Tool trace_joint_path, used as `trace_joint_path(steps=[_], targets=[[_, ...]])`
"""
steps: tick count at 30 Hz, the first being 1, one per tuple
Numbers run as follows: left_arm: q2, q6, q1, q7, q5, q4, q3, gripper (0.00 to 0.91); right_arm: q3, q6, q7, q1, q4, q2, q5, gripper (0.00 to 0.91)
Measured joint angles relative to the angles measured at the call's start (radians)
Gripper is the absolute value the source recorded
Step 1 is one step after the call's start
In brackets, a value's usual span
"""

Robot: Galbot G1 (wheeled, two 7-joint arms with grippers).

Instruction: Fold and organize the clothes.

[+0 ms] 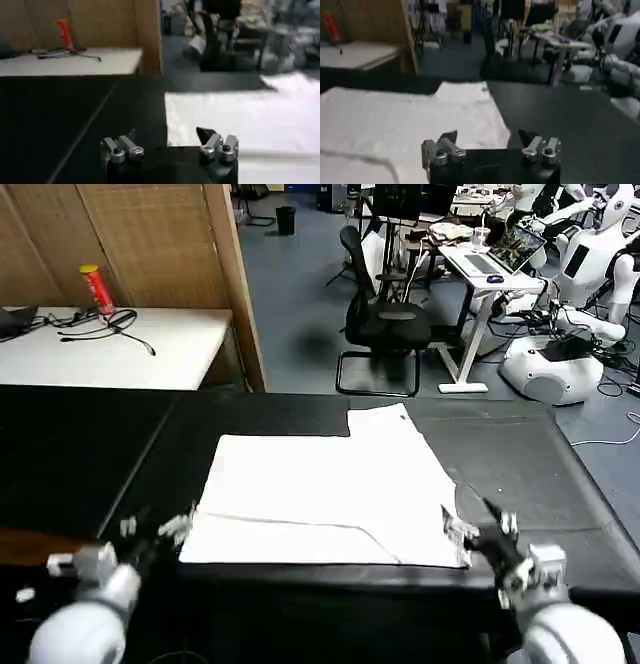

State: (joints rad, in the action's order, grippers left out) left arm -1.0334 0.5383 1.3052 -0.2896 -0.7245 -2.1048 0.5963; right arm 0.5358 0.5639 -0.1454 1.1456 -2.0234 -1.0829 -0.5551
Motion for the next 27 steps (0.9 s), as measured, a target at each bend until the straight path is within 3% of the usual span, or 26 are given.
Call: trace_joint_path(steps=[8, 13, 19, 27], targets=[[0.041, 0.082, -0.345, 0.038, -0.1, 0.285, -0.163, 0.878, -0.149, 0.004, -0.015, -0.321, 0.334, -0.029, 0.001, 0.878], [0.031, 0.088, -0.519, 0.061, -0.098, 0.447, -0.256, 0.878, -0.236, 0.0, -0.004, -0.474, 0.541, -0.061, 0.005, 0.878], [0.012, 0.135, -0.664, 0.086, -0.103, 0.628, -0.344, 0.878, -0.306, -0.001, 0.041, -0.609, 0.738, -0.091, 0.003, 0.878], [-0.013, 0.153, -0.757, 0.099, -0.086, 0.765, -0.395, 0.878, -0.346, 0.031, 0.044, -0.718, 0.93, -0.145, 0.003, 0.878]])
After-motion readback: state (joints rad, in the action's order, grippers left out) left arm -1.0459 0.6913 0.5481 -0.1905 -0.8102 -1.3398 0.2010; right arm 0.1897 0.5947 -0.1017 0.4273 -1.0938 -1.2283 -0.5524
